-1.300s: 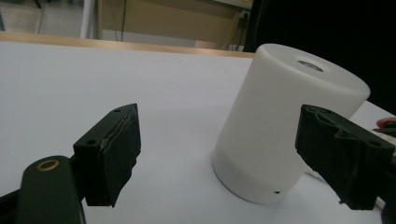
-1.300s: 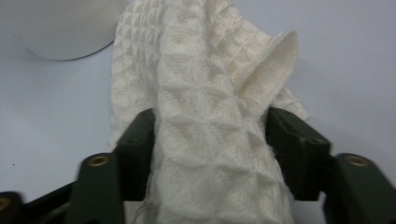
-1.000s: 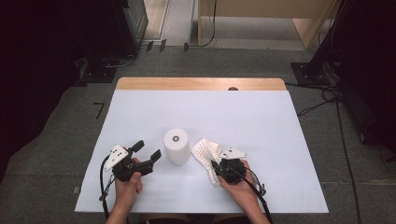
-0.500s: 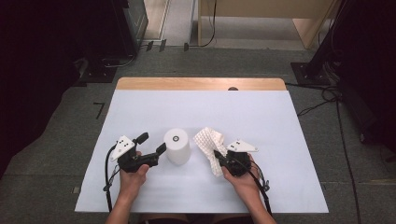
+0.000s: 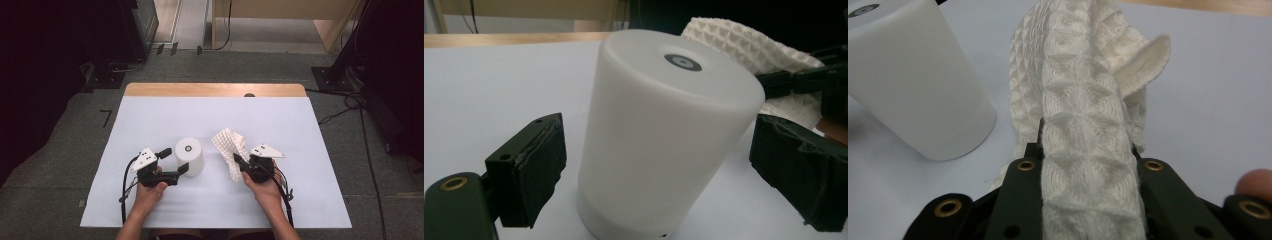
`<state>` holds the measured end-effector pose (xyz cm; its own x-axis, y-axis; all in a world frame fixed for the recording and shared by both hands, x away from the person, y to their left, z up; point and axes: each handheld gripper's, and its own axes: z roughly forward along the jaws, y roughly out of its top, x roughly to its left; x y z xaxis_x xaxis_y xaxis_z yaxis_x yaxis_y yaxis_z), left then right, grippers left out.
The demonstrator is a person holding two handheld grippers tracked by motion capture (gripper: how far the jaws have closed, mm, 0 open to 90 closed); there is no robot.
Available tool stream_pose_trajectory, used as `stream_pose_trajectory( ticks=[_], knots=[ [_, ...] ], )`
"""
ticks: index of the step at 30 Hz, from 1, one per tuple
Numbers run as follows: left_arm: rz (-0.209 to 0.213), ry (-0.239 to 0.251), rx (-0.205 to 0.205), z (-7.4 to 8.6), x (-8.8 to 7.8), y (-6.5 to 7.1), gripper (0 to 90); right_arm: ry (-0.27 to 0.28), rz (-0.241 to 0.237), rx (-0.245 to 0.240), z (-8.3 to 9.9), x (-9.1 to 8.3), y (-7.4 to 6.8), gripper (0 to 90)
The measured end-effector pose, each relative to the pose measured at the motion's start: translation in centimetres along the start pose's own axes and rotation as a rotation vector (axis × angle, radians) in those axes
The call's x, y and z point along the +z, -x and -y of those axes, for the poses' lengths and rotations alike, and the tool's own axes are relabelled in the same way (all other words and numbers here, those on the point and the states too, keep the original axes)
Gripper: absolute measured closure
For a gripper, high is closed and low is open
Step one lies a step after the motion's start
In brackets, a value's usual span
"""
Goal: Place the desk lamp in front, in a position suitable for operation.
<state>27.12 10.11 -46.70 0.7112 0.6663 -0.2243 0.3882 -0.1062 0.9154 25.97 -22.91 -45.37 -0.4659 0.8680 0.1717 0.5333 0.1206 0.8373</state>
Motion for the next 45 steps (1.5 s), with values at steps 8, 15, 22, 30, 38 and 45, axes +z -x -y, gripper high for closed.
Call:
stream_pose_trajectory(
  ticks=[8, 15, 22, 30, 38, 45],
  knots=[
    [-0.022, -0.046, 0.043, 0.4, 1.7, 0.5, 9.2, 0.000, -0.023, -0.017, 0.0, 0.2, -0.9, 74.5],
    [-0.071, -0.022, 0.111, 0.5, 2.6, 0.9, 9.0, 0.000, -0.030, -0.025, 0.0, -0.2, -1.0, 74.2],
    [-0.086, -0.061, 0.118, -0.1, 3.7, 1.1, 6.9, 0.008, -0.025, -0.012, 0.3, -1.0, -0.7, 73.8],
    [-0.085, -0.070, 0.108, -0.4, 4.8, 1.0, 5.4, 0.002, -0.014, -0.005, 0.8, -1.5, -0.4, 73.1],
    [-0.098, -0.073, 0.133, -0.6, 5.1, 1.0, 6.7, -0.007, -0.013, 0.001, 1.1, -1.5, -0.3, 72.9],
    [-0.108, -0.068, 0.168, -0.6, 4.8, 1.1, 8.4, 0.001, -0.023, -0.002, 1.1, -1.5, -0.6, 72.9]
  ],
)
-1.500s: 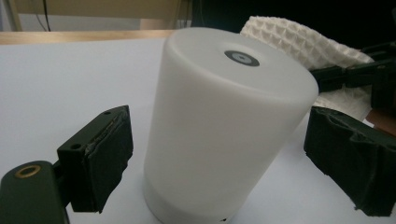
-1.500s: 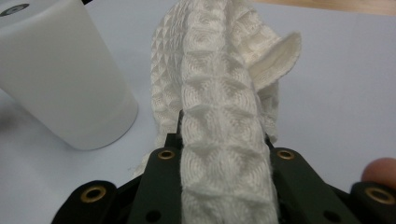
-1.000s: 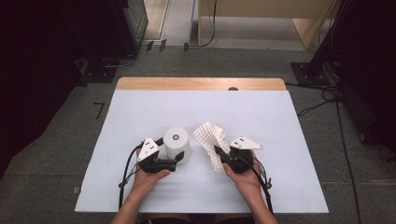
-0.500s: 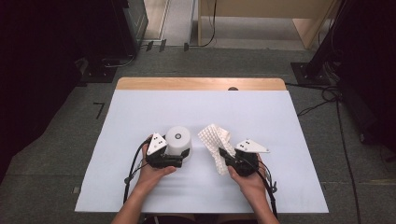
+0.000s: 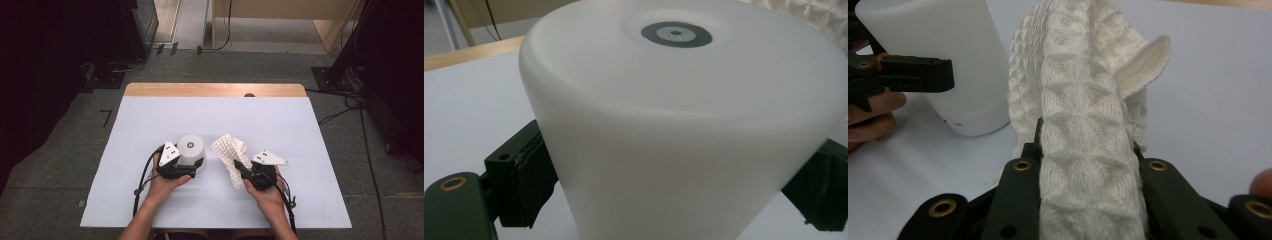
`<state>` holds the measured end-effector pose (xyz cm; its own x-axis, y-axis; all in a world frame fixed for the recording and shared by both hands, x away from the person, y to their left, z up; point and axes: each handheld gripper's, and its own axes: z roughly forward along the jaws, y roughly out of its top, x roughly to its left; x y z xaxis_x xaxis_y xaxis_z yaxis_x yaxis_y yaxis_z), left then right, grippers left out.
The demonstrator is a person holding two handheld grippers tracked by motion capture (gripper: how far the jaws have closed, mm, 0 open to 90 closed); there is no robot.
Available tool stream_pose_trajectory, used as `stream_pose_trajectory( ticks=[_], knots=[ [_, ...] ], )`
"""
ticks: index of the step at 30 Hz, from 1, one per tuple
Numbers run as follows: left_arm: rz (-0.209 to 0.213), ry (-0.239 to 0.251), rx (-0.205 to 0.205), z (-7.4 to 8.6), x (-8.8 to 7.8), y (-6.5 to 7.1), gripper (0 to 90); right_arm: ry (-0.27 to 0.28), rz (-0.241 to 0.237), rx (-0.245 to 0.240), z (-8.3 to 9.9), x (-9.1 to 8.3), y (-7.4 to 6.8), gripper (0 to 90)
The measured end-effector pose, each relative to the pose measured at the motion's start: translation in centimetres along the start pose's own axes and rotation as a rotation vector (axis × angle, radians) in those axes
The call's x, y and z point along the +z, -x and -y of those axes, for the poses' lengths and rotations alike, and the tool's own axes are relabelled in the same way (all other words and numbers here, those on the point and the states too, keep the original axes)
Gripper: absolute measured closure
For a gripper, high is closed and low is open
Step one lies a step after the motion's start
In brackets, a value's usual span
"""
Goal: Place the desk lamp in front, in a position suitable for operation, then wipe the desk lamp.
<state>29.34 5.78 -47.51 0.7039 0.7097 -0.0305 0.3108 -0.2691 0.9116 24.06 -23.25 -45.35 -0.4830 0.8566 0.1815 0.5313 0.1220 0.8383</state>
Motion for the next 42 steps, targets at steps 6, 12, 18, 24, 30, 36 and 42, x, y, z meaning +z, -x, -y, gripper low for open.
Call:
stream_pose_trajectory(
  ticks=[6, 12, 18, 24, 30, 36, 42],
  knots=[
    [0.006, -0.004, 0.034, 0.1, -0.4, 0.3, 8.6, 0.004, -0.006, 0.001, -0.1, 0.0, -0.1, 72.8],
    [0.005, -0.002, 0.034, 0.3, -1.2, 0.0, 8.7, 0.006, -0.018, -0.008, -0.3, 0.3, -0.4, 72.9],
    [0.012, -0.011, 0.021, 0.5, -2.2, -0.3, 8.6, 0.020, -0.028, -0.008, -0.7, 0.0, -0.6, 72.8],
    [0.025, -0.024, 0.039, 0.3, -2.9, 0.0, 8.7, 0.055, -0.029, 0.002, -1.5, -0.6, -0.6, 72.9],
    [0.050, -0.056, 0.069, 0.3, -2.9, 0.7, 8.7, 0.092, -0.044, -0.003, -2.6, -1.3, -1.4, 73.2],
    [0.074, -0.074, 0.114, -0.1, -2.6, 1.8, 8.7, 0.134, -0.084, -0.045, -4.3, -2.3, -3.4, 73.4],
    [0.095, -0.085, 0.145, -0.5, -2.3, 3.1, 8.7, 0.094, -0.124, -0.102, -5.4, -2.0, -5.8, 73.4]
  ],
)
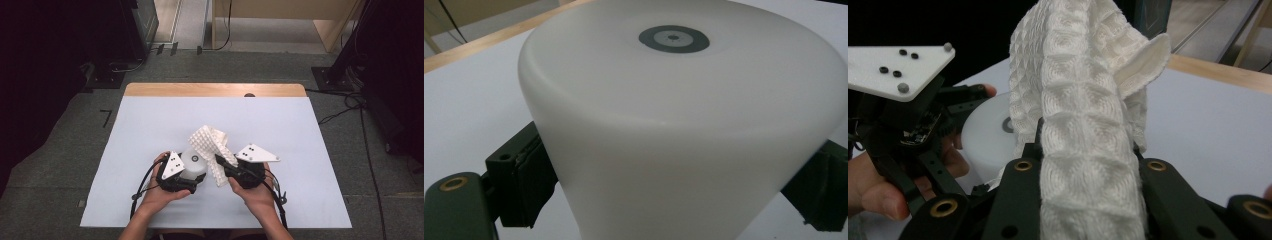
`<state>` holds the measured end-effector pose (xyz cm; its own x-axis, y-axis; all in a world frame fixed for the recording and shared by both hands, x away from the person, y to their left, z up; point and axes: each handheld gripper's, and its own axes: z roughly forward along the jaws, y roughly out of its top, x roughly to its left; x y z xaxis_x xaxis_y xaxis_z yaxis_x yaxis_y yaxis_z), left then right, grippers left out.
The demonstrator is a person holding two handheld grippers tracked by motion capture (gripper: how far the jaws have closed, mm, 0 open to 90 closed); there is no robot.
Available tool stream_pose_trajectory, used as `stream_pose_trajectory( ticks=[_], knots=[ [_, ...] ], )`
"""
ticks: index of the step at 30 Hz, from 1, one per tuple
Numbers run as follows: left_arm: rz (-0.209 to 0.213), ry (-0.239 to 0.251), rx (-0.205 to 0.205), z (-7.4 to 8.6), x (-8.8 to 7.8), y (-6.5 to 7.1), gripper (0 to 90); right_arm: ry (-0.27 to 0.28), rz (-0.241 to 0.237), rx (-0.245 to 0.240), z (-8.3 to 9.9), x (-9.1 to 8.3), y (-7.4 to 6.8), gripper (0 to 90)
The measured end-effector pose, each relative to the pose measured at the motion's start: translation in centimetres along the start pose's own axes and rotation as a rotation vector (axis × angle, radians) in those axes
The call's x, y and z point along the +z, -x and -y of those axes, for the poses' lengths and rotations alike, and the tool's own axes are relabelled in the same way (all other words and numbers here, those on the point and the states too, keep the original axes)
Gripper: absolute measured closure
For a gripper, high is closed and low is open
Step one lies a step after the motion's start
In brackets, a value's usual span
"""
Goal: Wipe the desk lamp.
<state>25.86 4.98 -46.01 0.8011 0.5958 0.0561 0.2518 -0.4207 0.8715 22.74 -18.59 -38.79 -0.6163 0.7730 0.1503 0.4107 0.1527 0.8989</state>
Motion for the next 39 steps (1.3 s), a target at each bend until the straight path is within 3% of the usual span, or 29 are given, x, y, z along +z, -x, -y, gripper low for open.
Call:
stream_pose_trajectory(
  ticks=[4, 11, 17, 20, 22, 24, 27, 28, 30, 33, 36, 38, 39],
  knots=[
    [0.005, -0.001, 0.013, -0.3, -0.1, 0.5, 8.7, -0.054, 0.004, -0.017, 0.5, 1.5, -0.9, 73.4],
    [0.005, -0.002, 0.046, -1.1, -1.1, 0.5, 8.8, -0.047, -0.001, 0.019, 0.4, 1.2, -0.8, 73.7],
    [0.013, -0.037, 0.057, -0.7, -0.5, 0.8, 8.7, -0.076, -0.008, 0.066, 1.0, 1.6, 0.2, 74.1],
    [0.022, -0.028, 0.057, -0.8, -0.3, 1.0, 8.7, -0.085, -0.018, 0.094, 1.5, 1.5, 0.9, 74.2],
    [0.043, -0.017, 0.045, -0.8, -0.1, 1.0, 8.6, -0.095, 0.003, 0.089, 1.5, 1.4, 1.3, 74.3],
    [0.092, -0.009, 0.015, -0.8, 0.2, 0.9, 8.6, -0.093, 0.027, 0.092, 1.5, 1.2, 1.8, 74.3],
    [0.092, -0.008, 0.032, -0.9, 0.4, 1.2, 8.6, -0.060, 0.113, 0.096, 1.4, 0.5, 2.7, 74.3],
    [0.081, -0.014, 0.051, -1.0, 0.5, 1.5, 8.6, -0.045, 0.176, 0.072, 1.3, 0.2, 3.0, 74.3],
    [0.071, -0.024, 0.076, -1.3, 0.6, 1.9, 8.6, -0.034, 0.248, 0.042, 1.2, -0.2, 3.2, 74.3],
    [0.061, -0.035, 0.100, -1.6, 0.8, 2.4, 8.6, -0.051, 0.296, -0.036, 1.0, -0.3, 2.8, 74.3],
    [0.059, -0.039, 0.087, -1.7, 1.0, 2.5, 8.7, -0.099, 0.239, -0.076, 1.1, 0.3, 2.0, 74.3],
    [0.058, -0.040, 0.085, -1.7, 1.0, 2.4, 8.7, -0.111, 0.212, -0.072, 1.2, 0.5, 1.8, 74.3],
    [0.058, -0.042, 0.083, -1.7, 1.0, 2.4, 8.7, -0.112, 0.168, -0.058, 1.3, 0.7, 1.5, 74.4]
  ],
)
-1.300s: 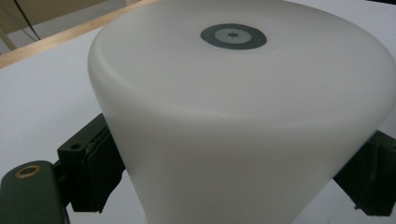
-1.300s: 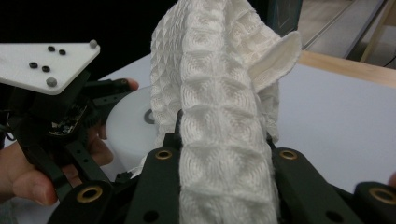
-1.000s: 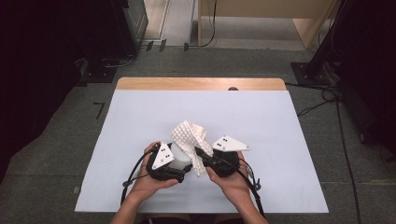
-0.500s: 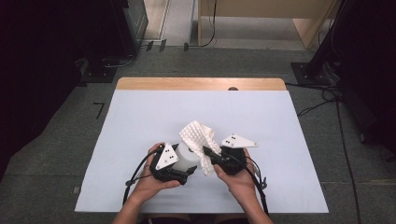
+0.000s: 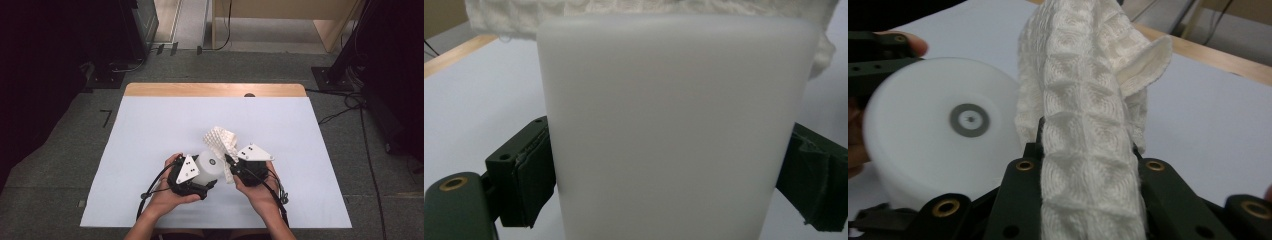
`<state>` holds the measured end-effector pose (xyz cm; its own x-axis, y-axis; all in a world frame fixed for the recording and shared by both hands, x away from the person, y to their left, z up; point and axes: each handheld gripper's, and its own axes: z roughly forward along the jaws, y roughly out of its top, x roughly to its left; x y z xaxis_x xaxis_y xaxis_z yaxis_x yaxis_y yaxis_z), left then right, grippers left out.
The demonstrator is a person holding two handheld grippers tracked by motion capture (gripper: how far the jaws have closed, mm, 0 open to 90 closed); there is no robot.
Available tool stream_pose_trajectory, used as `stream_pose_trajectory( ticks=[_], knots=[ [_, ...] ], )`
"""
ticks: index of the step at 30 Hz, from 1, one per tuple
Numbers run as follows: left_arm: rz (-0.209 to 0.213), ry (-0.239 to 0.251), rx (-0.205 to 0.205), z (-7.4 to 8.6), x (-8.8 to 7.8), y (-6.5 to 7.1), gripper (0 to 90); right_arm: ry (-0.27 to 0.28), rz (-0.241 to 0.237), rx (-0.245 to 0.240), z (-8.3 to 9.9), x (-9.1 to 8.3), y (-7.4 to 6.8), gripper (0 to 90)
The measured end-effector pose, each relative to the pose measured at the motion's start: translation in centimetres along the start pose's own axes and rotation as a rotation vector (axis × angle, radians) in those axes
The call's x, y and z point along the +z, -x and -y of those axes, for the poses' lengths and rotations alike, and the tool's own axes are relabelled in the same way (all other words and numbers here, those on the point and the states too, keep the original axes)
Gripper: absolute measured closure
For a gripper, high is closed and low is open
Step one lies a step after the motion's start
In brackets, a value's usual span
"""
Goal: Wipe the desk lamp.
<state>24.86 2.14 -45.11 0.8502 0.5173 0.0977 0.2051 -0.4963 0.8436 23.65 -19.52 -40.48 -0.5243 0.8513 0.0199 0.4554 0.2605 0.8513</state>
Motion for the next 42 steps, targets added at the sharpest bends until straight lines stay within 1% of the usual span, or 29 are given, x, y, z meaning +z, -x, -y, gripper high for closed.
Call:
stream_pose_trajectory(
  ticks=[1, 2, 3, 5, 6, 7, 10, 11, 13, 14, 15, 16, 20, 22, 24, 26, 28, 29, 31, 34, 37, 38, 39, 40, 42],
  knots=[
    [-0.001, -0.002, 0.002, 0.0, 0.0, 0.0, 8.7, 0.009, -0.027, 0.009, 0.0, 0.0, -0.1, 74.4],
    [-0.001, -0.003, 0.003, 0.0, 0.0, 0.1, 8.7, 0.013, -0.038, 0.013, 0.0, -0.1, -0.1, 74.4],
    [-0.002, -0.004, 0.005, 0.0, 0.0, 0.1, 8.7, 0.022, -0.060, 0.021, -0.1, -0.2, -0.2, 74.5],
    [-0.008, -0.005, 0.015, -0.1, 0.1, 0.3, 8.7, 0.033, -0.117, 0.047, -0.2, -0.4, -0.1, 74.6],
    [-0.010, -0.009, 0.020, -0.1, 0.1, 0.3, 8.7, 0.034, -0.136, 0.056, -0.2, -0.4, -0.1, 74.6],
    [-0.011, -0.011, 0.025, -0.2, 0.1, 0.4, 8.7, 0.033, -0.144, 0.058, -0.2, -0.4, -0.1, 74.7],
    [-0.015, -0.021, 0.033, -0.3, 0.1, 0.5, 8.7, 0.028, -0.187, 0.097, -0.2, -0.4, -0.2, 75.1],
    [-0.015, -0.021, 0.030, -0.3, 0.1, 0.5, 8.6, 0.028, -0.205, 0.112, -0.2, -0.4, -0.2, 75.1],
    [-0.019, -0.023, 0.032, -0.4, 0.2, 0.5, 8.7, 0.035, -0.268, 0.148, -0.3, -0.4, -0.2, 75.2],
    [-0.022, -0.024, 0.035, -0.4, 0.2, 0.6, 8.7, 0.030, -0.289, 0.164, -0.4, -0.5, -0.3, 75.2],
    [-0.022, -0.023, 0.035, -0.4, 0.2, 0.7, 8.7, 0.035, -0.296, 0.161, -0.5, -0.6, -0.4, 75.2],
    [-0.025, -0.023, 0.041, -0.4, 0.2, 0.7, 8.7, 0.032, -0.312, 0.171, -0.6, -0.7, -0.6, 75.3],
    [-0.028, -0.024, 0.042, -0.4, 0.2, 0.8, 8.7, 0.024, -0.357, 0.199, -0.9, -0.8, -0.8, 75.3],
    [-0.029, -0.024, 0.040, -0.4, 0.2, 0.8, 8.7, 0.023, -0.357, 0.202, -1.0, -0.8, -0.8, 75.3],
    [-0.029, -0.022, 0.045, -0.4, 0.3, 0.8, 8.7, 0.029, -0.321, 0.181, -1.0, -0.5, -0.6, 75.2],
    [-0.030, -0.021, 0.051, -0.4, 0.3, 0.9, 8.7, 0.020, -0.268, 0.167, -0.8, -0.2, -0.2, 75.3],
    [-0.028, -0.021, 0.049, -0.4, 0.3, 0.8, 8.7, 0.012, -0.243, 0.177, -0.5, 0.1, 0.5, 75.2],
    [-0.027, -0.019, 0.047, -0.4, 0.3, 0.8, 8.7, 0.002, -0.200, 0.171, -0.3, 0.2, 0.9, 75.2],
    [-0.027, -0.019, 0.050, -0.4, 0.3, 0.8, 8.7, -0.013, -0.158, 0.161, -0.1, 0.2, 1.3, 75.3],
    [-0.030, -0.020, 0.056, -0.4, 0.4, 0.9, 8.7, -0.021, -0.088, 0.121, 0.0, 0.1, 1.3, 75.2],
    [-0.032, -0.022, 0.063, -0.5, 0.4, 1.0, 8.7, -0.019, -0.026, 0.069, -0.2, -0.1, 0.5, 75.2],
    [-0.031, -0.023, 0.064, -0.5, 0.3, 1.0, 8.7, -0.017, -0.028, 0.061, -0.3, -0.2, 0.3, 75.3],
    [-0.031, -0.023, 0.064, -0.5, 0.3, 1.0, 8.7, -0.014, -0.043, 0.059, -0.4, -0.3, 0.0, 75.3],
    [-0.032, -0.023, 0.064, -0.5, 0.3, 1.0, 8.7, -0.008, -0.063, 0.060, -0.5, -0.4, -0.3, 75.4],
    [-0.031, -0.024, 0.062, -0.5, 0.3, 1.0, 8.7, 0.007, -0.126, 0.075, -0.8, -0.6, -0.8, 75.5]
  ],
)
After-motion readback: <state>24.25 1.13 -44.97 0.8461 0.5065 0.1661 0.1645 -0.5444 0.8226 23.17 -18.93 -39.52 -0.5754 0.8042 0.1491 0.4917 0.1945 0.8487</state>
